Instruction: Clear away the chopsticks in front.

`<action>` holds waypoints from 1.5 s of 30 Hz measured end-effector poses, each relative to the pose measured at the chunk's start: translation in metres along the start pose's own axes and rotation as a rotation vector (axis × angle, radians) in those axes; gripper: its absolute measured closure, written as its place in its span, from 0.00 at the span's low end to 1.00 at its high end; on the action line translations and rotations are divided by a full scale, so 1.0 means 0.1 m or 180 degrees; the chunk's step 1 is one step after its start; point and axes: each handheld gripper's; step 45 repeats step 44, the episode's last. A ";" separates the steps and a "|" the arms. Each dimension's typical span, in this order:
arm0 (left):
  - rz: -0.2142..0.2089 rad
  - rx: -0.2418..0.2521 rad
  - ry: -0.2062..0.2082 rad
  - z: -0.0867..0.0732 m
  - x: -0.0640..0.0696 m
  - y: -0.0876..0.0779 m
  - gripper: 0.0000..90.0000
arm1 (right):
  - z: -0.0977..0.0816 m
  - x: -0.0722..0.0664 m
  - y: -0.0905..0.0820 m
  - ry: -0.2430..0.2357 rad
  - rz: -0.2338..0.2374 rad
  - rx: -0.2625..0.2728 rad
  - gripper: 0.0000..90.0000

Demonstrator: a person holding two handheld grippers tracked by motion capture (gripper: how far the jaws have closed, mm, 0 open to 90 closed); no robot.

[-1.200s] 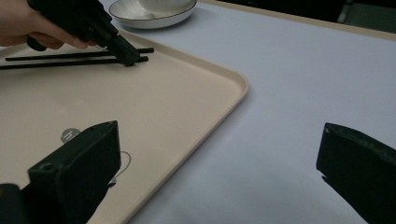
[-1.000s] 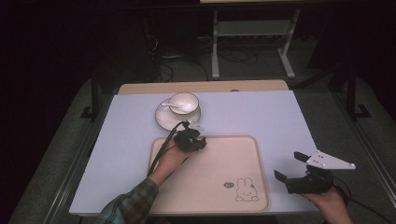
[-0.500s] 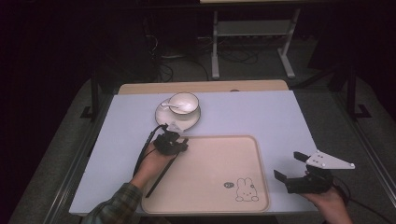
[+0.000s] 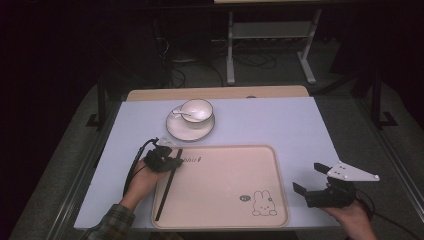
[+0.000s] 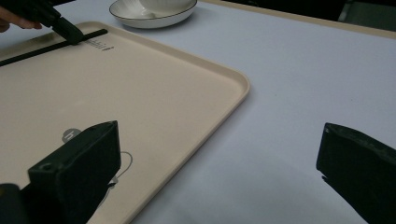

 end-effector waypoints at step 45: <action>0.0157 0.0826 -0.0315 -0.81 -0.17 -1.04 0.20 | 0.05 -0.07 0.05 -0.0102 0.0144 0.0007 0.00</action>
Point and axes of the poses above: each handheld gripper's, and its own axes: y roughly forward along the jaws, z roughly out of its top, x roughly to its right, and after that the axes turned 13 degrees about z, right-handed
